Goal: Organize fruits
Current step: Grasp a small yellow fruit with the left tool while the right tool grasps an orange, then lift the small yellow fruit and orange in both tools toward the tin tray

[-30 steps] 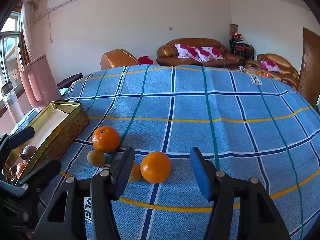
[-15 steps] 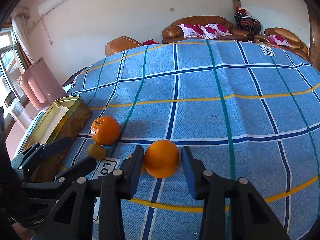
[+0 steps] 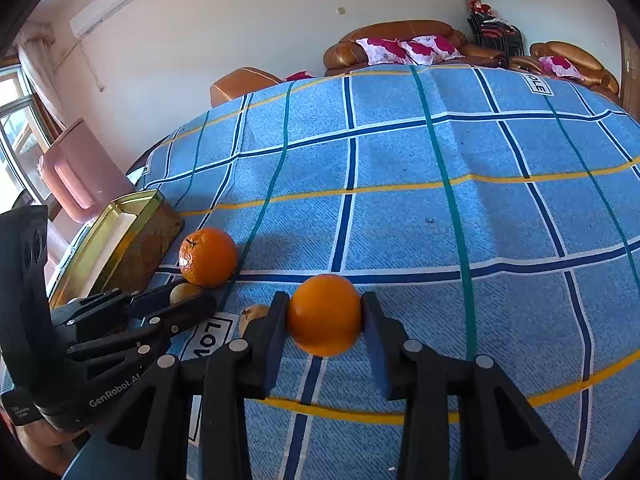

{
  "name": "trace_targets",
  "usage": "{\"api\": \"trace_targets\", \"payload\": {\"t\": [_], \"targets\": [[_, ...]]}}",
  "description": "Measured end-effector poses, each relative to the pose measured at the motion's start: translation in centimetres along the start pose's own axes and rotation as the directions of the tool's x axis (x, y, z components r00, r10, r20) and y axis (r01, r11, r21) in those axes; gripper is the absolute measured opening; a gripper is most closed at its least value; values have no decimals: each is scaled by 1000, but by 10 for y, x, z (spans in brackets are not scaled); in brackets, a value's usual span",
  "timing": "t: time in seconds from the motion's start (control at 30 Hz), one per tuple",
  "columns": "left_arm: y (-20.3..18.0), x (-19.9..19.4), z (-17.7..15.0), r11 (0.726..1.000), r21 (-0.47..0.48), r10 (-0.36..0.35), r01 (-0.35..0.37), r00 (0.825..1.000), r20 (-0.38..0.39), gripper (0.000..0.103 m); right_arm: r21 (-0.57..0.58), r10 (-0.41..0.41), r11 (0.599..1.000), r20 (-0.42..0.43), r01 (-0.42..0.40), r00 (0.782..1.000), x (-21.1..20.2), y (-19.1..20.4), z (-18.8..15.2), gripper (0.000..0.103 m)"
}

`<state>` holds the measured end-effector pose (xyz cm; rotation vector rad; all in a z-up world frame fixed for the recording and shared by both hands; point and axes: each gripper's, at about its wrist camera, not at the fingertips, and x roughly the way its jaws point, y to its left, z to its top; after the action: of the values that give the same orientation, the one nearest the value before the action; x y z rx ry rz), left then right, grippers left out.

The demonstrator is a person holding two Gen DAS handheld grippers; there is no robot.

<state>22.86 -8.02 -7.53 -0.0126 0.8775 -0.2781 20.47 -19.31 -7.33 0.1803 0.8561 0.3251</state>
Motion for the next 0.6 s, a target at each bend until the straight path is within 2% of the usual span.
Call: {"api": "trace_targets", "payload": {"t": [0.6], "targets": [[-6, -27, -4, 999, 39, 5, -10, 993, 117, 30, -60, 35, 998, 84, -30, 996, -16, 13, 0, 38]]}}
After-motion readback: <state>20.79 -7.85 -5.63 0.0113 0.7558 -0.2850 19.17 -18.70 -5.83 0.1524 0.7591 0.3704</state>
